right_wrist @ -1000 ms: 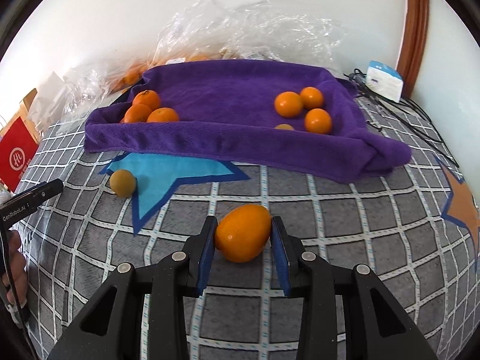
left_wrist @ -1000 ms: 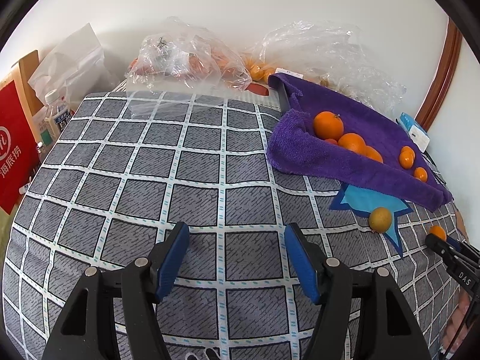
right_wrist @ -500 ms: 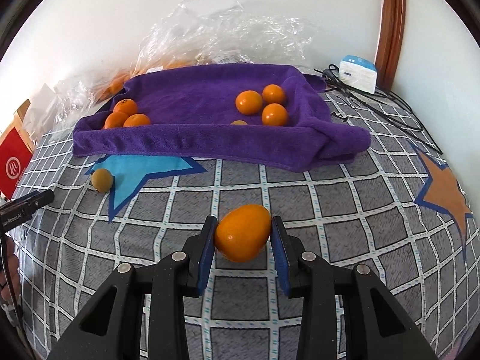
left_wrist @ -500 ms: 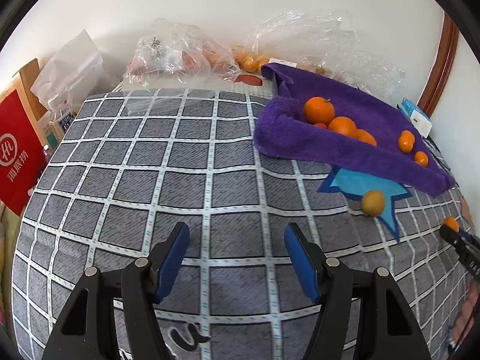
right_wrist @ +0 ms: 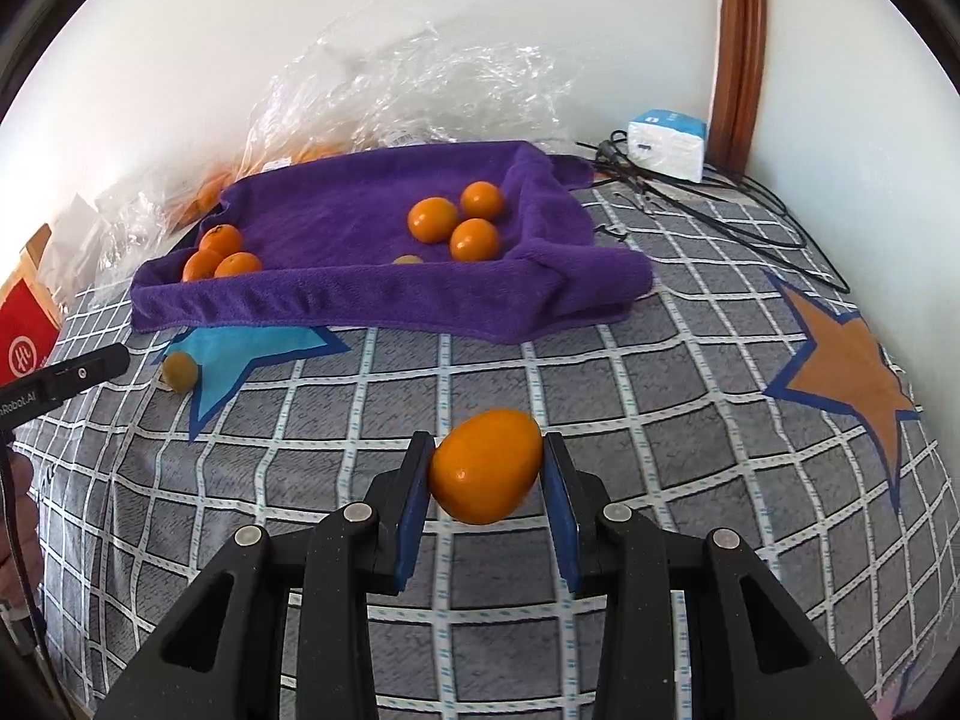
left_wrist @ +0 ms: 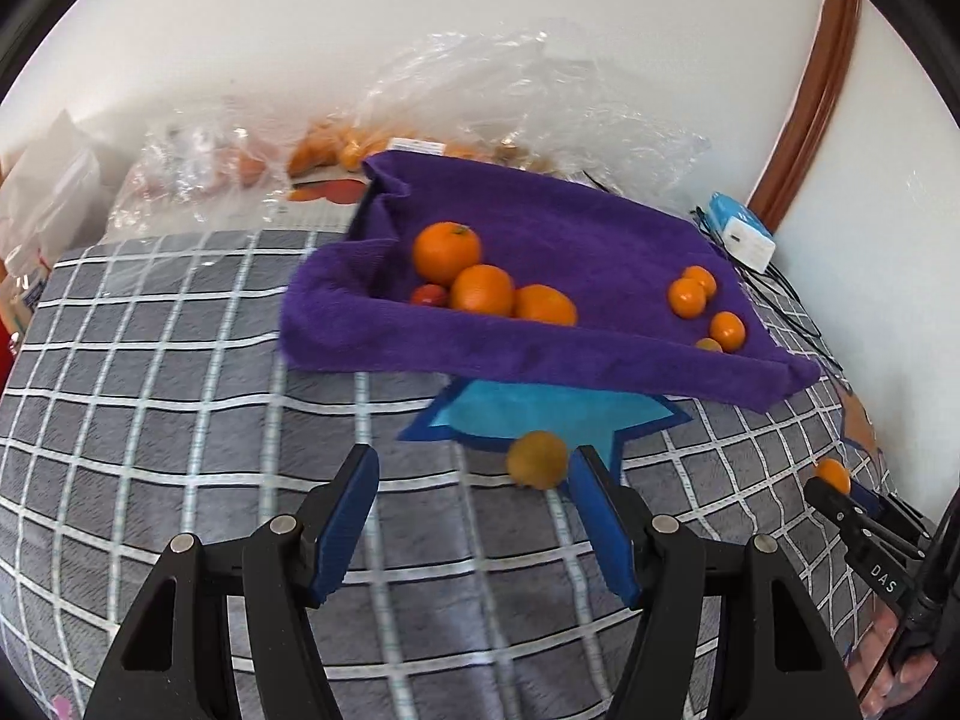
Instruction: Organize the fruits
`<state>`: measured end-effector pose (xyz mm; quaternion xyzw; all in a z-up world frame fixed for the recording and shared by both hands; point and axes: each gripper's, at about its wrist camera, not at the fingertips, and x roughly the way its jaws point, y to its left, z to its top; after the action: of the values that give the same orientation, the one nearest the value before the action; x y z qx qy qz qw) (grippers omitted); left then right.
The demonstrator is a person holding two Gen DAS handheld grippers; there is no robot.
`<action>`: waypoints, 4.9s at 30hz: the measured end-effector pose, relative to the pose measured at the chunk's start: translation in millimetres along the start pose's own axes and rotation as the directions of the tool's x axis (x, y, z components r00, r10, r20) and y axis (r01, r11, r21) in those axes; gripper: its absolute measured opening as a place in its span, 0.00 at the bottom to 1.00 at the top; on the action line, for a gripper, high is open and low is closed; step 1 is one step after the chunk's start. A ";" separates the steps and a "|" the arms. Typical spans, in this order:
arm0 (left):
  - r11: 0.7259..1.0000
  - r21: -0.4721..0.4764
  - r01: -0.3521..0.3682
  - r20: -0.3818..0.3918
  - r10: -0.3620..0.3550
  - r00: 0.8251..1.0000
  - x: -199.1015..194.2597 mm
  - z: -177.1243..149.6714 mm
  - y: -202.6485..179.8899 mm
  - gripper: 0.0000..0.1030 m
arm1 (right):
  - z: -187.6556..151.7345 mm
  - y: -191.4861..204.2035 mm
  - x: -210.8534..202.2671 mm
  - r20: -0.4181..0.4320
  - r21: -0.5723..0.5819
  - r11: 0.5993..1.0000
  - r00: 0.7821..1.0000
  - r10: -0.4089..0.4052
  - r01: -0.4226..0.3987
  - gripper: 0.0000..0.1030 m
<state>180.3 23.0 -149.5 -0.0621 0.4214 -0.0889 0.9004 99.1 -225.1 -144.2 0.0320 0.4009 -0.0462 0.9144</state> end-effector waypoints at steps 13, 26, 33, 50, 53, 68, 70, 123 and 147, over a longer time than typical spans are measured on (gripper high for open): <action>1.000 0.021 0.000 -0.090 0.002 0.996 40.4 0.7 -27.7 0.27 | 2.2 -20.6 4.4 -0.022 0.022 1.000 1.000 -0.018 0.018 0.35; 1.000 -0.007 -0.011 -0.034 0.011 0.999 13.3 29.3 -4.9 0.26 | 39.9 -3.9 1.8 0.011 -0.003 1.000 1.000 0.010 -0.010 0.35; 0.999 -0.039 -0.018 0.005 0.018 1.000 0.6 54.6 10.9 0.26 | 68.1 7.4 -0.7 0.033 -0.015 0.999 0.999 0.037 -0.036 0.35; 0.995 -0.097 -0.025 0.011 0.027 1.000 25.2 106.9 36.6 0.26 | 119.0 33.7 83.9 -0.050 -0.002 0.987 0.986 0.160 -0.161 0.35; 0.995 -0.097 -0.009 0.010 0.010 1.000 33.6 115.2 37.2 0.26 | 121.9 37.5 100.1 -0.075 0.003 0.984 0.981 0.178 -0.178 0.35; 0.998 -0.024 0.059 -0.062 -0.060 0.996 84.5 130.9 -14.0 0.26 | 127.1 29.0 92.5 -0.069 -0.035 0.986 0.985 0.159 -0.162 0.34; 0.999 -0.012 0.045 -0.094 -0.045 0.995 94.1 128.3 -20.9 0.26 | 126.9 24.3 82.9 -0.046 -0.038 0.987 0.987 0.152 -0.154 0.33; 0.985 -0.024 -0.174 0.261 0.174 0.949 -173.9 -19.5 -43.2 0.94 | 24.8 -5.3 -170.2 0.197 -0.015 1.000 0.980 -0.005 0.008 0.93; 0.977 -0.006 -0.213 0.241 0.208 0.948 -171.7 -28.0 -45.9 0.95 | 9.0 -3.8 -169.7 0.192 -0.006 1.000 0.981 -0.018 0.019 0.96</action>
<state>45.8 13.6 -30.3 -0.0182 0.3128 0.0118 0.9496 -9.2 -219.8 -13.3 0.0201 0.3113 -0.0560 0.9484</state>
